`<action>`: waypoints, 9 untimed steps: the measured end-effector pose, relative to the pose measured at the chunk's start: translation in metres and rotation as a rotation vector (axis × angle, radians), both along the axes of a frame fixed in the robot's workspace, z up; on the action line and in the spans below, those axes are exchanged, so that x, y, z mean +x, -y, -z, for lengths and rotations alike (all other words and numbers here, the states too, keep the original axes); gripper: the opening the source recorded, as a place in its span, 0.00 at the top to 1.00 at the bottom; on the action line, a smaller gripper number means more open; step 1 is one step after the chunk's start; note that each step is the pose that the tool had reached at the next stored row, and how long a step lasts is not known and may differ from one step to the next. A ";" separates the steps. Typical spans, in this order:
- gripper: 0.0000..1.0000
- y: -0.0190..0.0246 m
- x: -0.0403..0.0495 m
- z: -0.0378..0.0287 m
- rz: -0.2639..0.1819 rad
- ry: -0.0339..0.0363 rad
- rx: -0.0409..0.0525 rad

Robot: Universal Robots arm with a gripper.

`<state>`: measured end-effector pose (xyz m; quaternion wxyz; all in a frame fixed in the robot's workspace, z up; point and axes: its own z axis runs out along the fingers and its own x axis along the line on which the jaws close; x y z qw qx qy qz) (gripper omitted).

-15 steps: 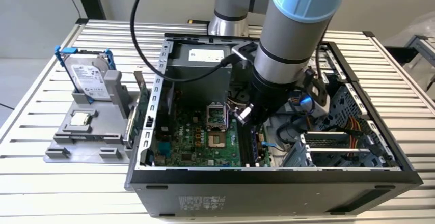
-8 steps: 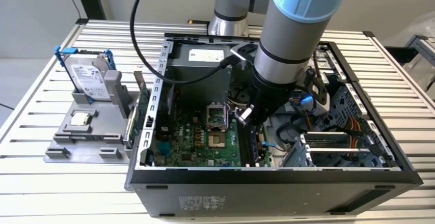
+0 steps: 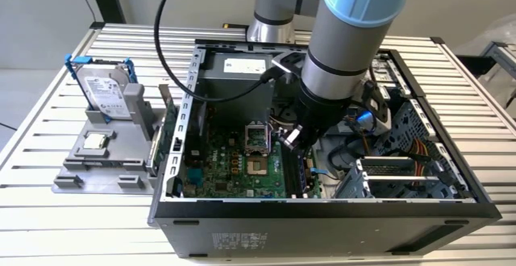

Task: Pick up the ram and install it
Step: 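Press down the ram until it locks into place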

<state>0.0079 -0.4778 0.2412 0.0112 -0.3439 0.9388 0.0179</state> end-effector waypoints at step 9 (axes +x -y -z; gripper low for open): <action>1.00 0.0000 0.0006 0.0000 -0.067 0.0001 0.0021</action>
